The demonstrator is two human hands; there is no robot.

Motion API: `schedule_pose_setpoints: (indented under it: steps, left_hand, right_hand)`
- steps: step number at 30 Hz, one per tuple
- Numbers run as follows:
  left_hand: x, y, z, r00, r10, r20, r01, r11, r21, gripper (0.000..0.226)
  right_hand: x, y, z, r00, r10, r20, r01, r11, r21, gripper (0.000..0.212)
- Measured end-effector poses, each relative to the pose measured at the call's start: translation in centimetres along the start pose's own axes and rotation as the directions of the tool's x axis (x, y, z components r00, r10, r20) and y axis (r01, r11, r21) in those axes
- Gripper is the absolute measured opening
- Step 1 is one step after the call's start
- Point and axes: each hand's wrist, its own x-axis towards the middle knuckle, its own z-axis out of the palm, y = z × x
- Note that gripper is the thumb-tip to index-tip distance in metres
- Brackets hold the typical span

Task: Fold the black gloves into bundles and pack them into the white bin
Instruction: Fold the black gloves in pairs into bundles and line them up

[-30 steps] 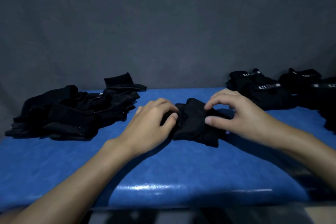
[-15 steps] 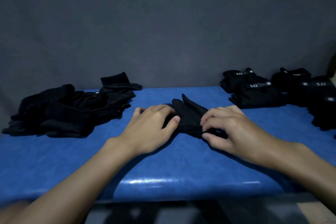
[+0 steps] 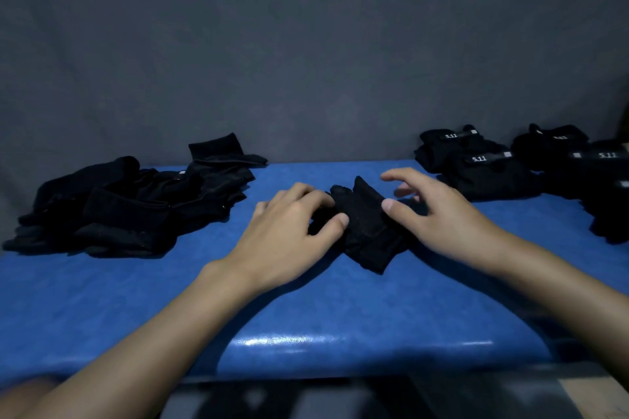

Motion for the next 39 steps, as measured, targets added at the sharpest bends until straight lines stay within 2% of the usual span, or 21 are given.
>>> schedule_pose_setpoints:
  steps: [3,8,11,14,16,18,20,23,25,28,31,33,36,39]
  left_hand:
    - [-0.3,0.2,0.5,0.999,0.002,0.054,-0.008,0.995,0.100,0.052]
    - [-0.1,-0.4,0.3,0.994,-0.012,0.112,-0.005,0.989,0.149,0.053]
    - [-0.1,-0.5,0.3,0.987,-0.018,0.157,-0.012,0.982,0.188,0.063]
    - [0.1,-0.5,0.4,0.983,-0.028,0.182,-0.013,0.976,0.219,0.070]
    - [0.2,-0.4,0.4,0.981,-0.018,0.194,-0.023,0.978,0.209,0.071]
    - [0.1,-0.2,0.4,0.987,-0.001,0.159,-0.025,0.986,0.162,0.069]
    - [0.0,0.0,0.2,0.997,0.019,0.078,-0.026,0.996,0.089,0.066]
    - [-0.1,0.9,0.2,0.998,0.069,-0.003,-0.068,0.996,0.049,0.070]
    - [-0.1,1.4,0.4,0.997,0.077,0.028,-0.079,0.994,0.079,0.076]
    - [-0.3,1.3,0.8,0.994,0.068,0.088,-0.081,0.985,0.151,0.078]
    - [-0.4,1.0,0.7,0.991,0.070,0.115,-0.086,0.986,0.146,0.072]
    - [-0.3,0.9,0.5,0.988,0.067,0.139,-0.087,0.986,0.145,0.072]
    - [0.1,0.8,0.4,0.979,0.060,0.194,-0.087,0.987,0.138,0.076]
    - [0.2,0.7,0.3,0.971,0.044,0.236,-0.072,0.991,0.111,0.079]
  right_hand:
    - [0.5,0.3,0.1,0.994,0.060,0.087,-0.074,0.985,0.159,0.016]
    - [0.3,0.7,0.2,0.991,0.048,0.128,-0.071,0.980,0.184,0.023]
    - [0.0,0.8,0.2,0.990,0.053,0.129,-0.073,0.985,0.157,0.028]
    - [-0.2,0.4,-0.2,0.982,0.099,0.159,-0.128,0.975,0.182,0.033]
    - [0.0,0.5,-0.2,0.975,0.117,0.188,-0.143,0.981,0.132,0.032]
    - [0.1,0.7,-0.1,0.977,0.113,0.182,-0.122,0.992,0.043,0.024]
    - [0.2,1.1,0.0,0.991,0.078,0.113,-0.074,0.996,-0.039,0.015]
    - [0.5,0.9,-0.2,0.995,-0.093,0.026,0.094,0.996,-0.001,0.026]
    - [0.8,0.5,-0.3,0.987,-0.145,0.073,0.138,0.986,0.095,0.031]
    - [1.1,1.0,-0.2,0.964,-0.108,0.243,0.071,0.986,0.153,0.039]
    - [1.2,1.9,-0.1,0.937,-0.052,0.346,0.040,0.998,0.044,0.053]
    - [1.2,1.8,-0.4,0.920,-0.034,0.390,0.071,0.994,-0.079,0.064]
    - [1.2,1.4,-0.6,0.890,0.006,0.455,0.139,0.949,-0.284,0.074]
    - [1.1,1.1,-0.7,0.883,0.048,0.467,0.148,0.916,-0.373,0.079]
